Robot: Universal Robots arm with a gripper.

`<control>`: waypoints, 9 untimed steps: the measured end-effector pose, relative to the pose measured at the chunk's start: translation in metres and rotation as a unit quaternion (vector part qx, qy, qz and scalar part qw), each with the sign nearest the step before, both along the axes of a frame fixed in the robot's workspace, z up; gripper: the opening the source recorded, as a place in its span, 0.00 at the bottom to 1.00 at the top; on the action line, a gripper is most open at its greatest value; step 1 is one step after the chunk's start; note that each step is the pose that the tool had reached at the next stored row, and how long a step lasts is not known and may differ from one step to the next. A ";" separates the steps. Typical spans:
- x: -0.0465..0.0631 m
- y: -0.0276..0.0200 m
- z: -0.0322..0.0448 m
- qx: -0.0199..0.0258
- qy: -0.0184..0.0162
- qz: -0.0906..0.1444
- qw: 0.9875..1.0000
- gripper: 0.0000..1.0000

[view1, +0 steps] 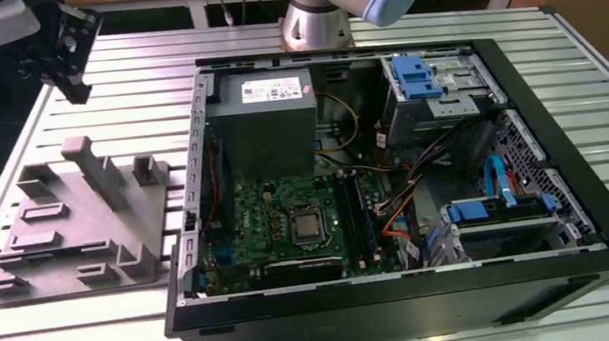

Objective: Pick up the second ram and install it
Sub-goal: 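Reach for the second ram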

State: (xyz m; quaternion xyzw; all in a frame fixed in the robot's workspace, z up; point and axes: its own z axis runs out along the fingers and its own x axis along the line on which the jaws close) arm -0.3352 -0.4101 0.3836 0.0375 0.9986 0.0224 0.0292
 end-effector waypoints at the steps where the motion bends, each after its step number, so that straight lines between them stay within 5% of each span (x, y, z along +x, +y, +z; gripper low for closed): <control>1: 0.000 -0.0012 -0.0004 0.000 0.000 0.000 1.000 0.10; 9: -0.005 -0.0097 -0.0041 0.000 0.000 0.000 1.000 0.10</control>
